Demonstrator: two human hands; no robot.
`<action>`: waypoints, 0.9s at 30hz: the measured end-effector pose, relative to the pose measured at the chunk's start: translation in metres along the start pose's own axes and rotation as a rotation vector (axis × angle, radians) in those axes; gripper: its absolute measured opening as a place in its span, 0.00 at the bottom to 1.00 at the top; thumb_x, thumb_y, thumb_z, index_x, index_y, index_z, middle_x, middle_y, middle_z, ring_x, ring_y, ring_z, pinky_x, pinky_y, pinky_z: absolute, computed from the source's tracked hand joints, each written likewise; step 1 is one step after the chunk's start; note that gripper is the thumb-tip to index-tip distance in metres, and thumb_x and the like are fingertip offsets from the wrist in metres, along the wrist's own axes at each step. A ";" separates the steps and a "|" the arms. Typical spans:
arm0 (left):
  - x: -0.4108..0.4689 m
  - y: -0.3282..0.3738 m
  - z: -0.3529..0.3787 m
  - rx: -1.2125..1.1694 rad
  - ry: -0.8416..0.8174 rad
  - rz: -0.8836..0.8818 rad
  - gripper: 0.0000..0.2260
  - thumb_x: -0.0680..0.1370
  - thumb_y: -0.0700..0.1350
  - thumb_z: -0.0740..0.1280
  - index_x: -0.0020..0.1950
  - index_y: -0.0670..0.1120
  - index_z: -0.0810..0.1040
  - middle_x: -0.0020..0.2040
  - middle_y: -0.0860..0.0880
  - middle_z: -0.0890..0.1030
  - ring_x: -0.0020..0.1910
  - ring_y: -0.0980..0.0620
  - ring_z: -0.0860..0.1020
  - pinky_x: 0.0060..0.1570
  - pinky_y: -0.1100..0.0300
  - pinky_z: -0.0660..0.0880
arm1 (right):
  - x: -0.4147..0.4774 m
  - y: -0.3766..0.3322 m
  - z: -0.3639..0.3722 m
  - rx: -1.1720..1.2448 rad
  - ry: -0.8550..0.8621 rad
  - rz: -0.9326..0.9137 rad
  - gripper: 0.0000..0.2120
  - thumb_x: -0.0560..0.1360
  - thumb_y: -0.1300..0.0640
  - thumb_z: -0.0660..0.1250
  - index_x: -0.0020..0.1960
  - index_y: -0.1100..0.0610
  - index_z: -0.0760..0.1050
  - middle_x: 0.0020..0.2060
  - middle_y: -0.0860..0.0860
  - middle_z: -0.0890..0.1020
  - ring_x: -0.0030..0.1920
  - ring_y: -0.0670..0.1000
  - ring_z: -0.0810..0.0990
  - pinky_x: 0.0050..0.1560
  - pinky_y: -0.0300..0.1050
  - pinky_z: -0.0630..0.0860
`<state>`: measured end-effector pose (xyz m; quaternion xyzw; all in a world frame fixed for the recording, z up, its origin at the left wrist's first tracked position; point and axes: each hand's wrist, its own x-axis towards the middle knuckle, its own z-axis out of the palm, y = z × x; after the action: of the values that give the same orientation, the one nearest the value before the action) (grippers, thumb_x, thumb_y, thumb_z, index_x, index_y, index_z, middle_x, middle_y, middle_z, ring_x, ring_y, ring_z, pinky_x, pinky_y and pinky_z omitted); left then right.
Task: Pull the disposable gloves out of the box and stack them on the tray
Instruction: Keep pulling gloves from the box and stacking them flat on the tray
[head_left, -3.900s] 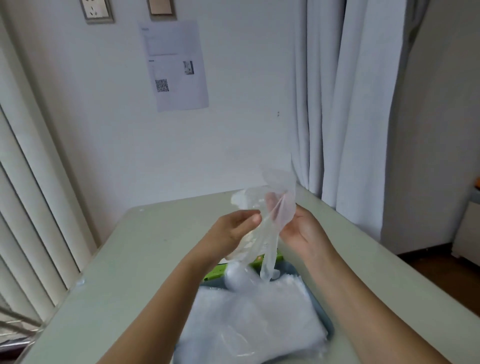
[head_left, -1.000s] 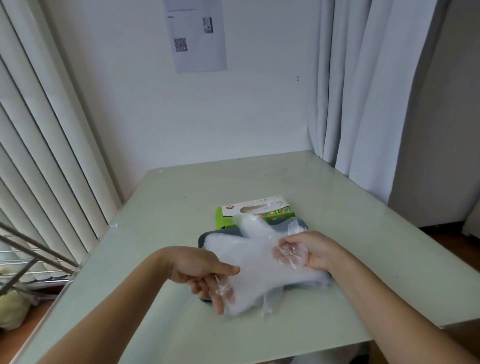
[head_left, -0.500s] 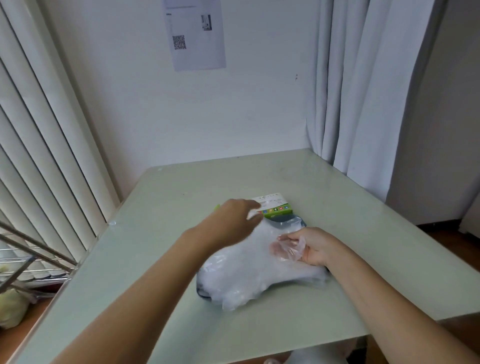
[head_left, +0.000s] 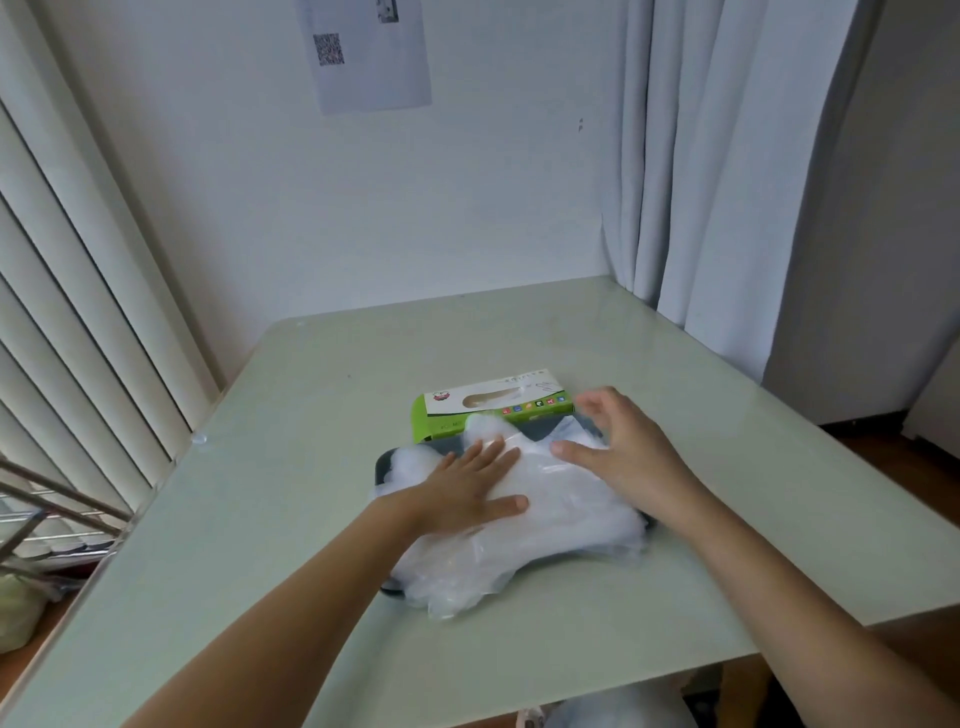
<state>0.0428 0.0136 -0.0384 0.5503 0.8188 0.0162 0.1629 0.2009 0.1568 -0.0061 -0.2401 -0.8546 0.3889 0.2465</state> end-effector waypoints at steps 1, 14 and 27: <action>0.001 -0.002 0.002 -0.001 0.003 0.001 0.32 0.81 0.61 0.52 0.79 0.53 0.41 0.79 0.51 0.40 0.78 0.51 0.39 0.75 0.50 0.39 | -0.008 -0.007 -0.002 -0.041 -0.007 -0.160 0.22 0.68 0.51 0.76 0.58 0.48 0.72 0.57 0.43 0.72 0.59 0.42 0.70 0.59 0.33 0.65; 0.000 -0.001 0.004 0.034 0.012 0.002 0.27 0.84 0.53 0.50 0.79 0.54 0.40 0.79 0.51 0.38 0.78 0.52 0.38 0.75 0.52 0.37 | -0.047 -0.005 0.065 -0.169 -0.250 -0.459 0.05 0.73 0.55 0.69 0.46 0.56 0.82 0.47 0.46 0.80 0.47 0.45 0.79 0.52 0.44 0.74; -0.013 0.003 0.003 0.062 0.022 0.025 0.34 0.82 0.51 0.59 0.78 0.52 0.39 0.79 0.52 0.38 0.77 0.50 0.37 0.75 0.46 0.39 | -0.051 -0.040 0.046 0.234 -0.476 -0.161 0.13 0.75 0.45 0.66 0.45 0.53 0.83 0.44 0.46 0.84 0.49 0.43 0.81 0.55 0.42 0.75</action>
<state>0.0502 0.0025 -0.0370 0.5652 0.8136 -0.0012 0.1364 0.2036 0.0776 -0.0134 -0.0430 -0.8542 0.5094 0.0947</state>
